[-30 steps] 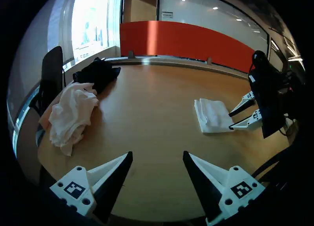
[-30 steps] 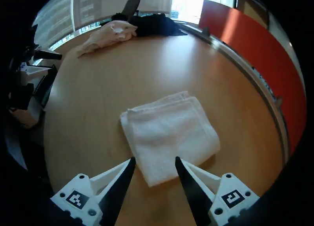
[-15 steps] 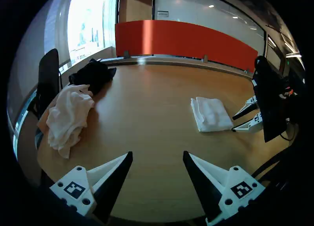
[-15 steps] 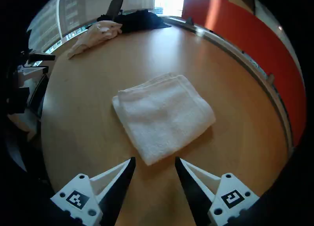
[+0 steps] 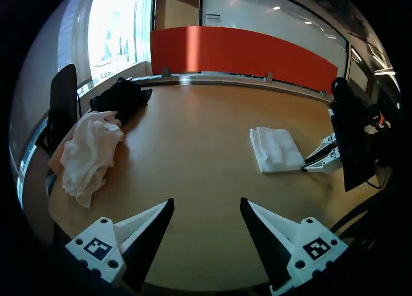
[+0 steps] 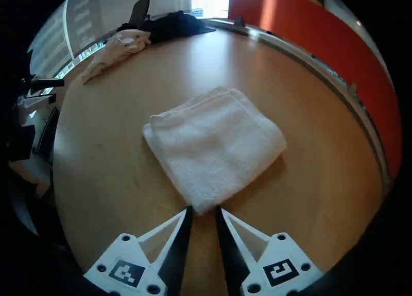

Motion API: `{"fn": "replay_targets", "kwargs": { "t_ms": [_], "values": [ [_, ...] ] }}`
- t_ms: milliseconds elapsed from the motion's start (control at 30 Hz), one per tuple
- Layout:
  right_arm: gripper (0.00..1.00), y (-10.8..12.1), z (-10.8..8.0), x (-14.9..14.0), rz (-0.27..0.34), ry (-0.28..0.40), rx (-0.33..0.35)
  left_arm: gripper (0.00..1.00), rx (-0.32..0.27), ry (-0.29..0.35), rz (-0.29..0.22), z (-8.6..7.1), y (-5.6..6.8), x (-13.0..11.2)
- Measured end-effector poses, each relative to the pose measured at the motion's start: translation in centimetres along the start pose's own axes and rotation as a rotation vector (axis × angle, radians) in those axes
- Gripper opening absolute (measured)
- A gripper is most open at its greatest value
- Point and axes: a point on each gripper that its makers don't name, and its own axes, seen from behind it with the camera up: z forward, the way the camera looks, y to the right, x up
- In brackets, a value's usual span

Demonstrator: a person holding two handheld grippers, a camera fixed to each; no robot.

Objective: Fold towel

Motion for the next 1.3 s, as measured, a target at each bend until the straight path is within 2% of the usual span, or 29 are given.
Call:
{"fn": "replay_targets", "kwargs": {
  "t_ms": [67, 267, 467, 600, 700, 1000, 1200, 1300],
  "values": [
    [0.29, -0.1, 0.0, 0.0, 0.001, 0.002, -0.001, 0.95, -0.001, 0.000, 0.001, 0.0, 0.0, 0.0],
    [0.05, -0.1, -0.1, 0.1, 0.001, 0.015, -0.008, 0.95, -0.005, -0.002, 0.002, 0.0, 0.2, -0.1],
    [0.03, 0.0, -0.8, 0.6, -0.028, 0.032, -0.020, 0.95, -0.013, -0.003, 0.001, 0.1, 0.3, -0.2],
    [0.03, 0.6, -1.9, 2.2, -0.034, 0.057, -0.036, 0.95, -0.017, -0.001, 0.005, 0.2, 0.2, -0.1],
    [0.03, 1.1, -3.0, 4.0, -0.045, 0.081, -0.045, 0.95, -0.020, 0.003, 0.007, 0.3, 0.1, 0.2],
    [0.03, 2.7, -6.8, 11.3, -0.140, 0.169, -0.100, 0.95, -0.037, 0.028, 0.007, 0.6, 0.0, 1.4],
    [0.03, 3.7, -9.8, 15.0, -0.153, 0.224, -0.126, 0.95, -0.048, 0.045, 0.006, 0.6, -0.1, 2.4],
    [0.03, 4.1, -11.2, 16.0, -0.158, 0.239, -0.135, 0.95, -0.055, 0.054, 0.005, 0.6, -0.1, 2.8]
  ]
}}
